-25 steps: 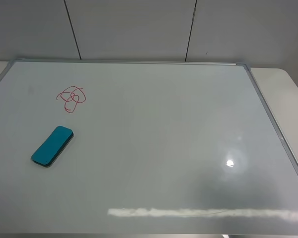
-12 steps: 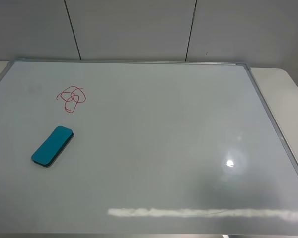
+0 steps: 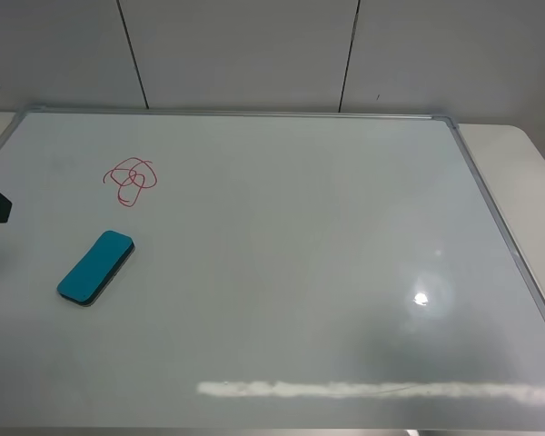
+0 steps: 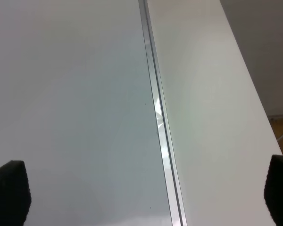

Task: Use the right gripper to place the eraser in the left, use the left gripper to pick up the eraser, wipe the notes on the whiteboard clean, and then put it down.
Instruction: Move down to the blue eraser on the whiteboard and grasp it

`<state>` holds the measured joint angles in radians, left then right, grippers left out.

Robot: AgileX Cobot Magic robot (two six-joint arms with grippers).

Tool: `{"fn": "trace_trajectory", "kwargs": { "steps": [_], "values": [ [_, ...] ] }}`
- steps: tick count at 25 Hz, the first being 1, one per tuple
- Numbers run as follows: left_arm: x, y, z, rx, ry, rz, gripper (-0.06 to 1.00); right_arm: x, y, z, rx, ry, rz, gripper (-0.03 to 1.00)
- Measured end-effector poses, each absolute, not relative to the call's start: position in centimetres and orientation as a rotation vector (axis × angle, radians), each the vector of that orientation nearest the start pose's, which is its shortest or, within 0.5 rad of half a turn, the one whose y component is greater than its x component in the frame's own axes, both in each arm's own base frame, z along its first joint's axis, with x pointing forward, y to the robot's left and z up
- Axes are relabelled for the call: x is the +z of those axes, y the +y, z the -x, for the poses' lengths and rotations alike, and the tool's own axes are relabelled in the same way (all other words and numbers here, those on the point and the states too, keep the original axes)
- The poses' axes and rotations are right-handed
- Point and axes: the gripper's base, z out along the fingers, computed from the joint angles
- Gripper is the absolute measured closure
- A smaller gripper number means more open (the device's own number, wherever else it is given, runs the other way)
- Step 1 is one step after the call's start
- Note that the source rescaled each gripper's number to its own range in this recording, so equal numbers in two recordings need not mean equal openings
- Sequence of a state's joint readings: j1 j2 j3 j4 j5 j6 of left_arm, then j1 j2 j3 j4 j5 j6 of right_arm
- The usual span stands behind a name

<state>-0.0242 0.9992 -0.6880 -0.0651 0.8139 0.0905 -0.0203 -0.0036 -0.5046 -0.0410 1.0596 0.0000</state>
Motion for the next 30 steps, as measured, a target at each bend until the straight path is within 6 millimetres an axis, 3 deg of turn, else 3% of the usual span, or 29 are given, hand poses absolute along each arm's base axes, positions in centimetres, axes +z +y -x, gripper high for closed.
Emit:
{"fn": "trace_trajectory", "kwargs": {
  "steps": [8, 12, 21, 30],
  "values": [
    [22.6, -4.8, -20.5, -0.081, 2.749, -0.38, -0.06, 27.9, -0.3, 0.6, -0.062, 2.035, -0.023, -0.03],
    [20.8, -6.2, -21.2, -0.094, 2.81, -0.415, -0.06, 27.9, -0.3, 0.6, -0.062, 2.035, -0.023, -0.03],
    [17.5, -6.9, -22.8, -0.09, 2.902, -0.325, -0.06, 27.9, -0.3, 0.6, -0.062, 2.035, -0.023, -0.03],
    [16.5, -7.1, -23.9, -0.096, 2.849, -0.33, -0.06, 27.9, -0.3, 0.6, -0.062, 2.035, -0.023, -0.03]
  ]
}}
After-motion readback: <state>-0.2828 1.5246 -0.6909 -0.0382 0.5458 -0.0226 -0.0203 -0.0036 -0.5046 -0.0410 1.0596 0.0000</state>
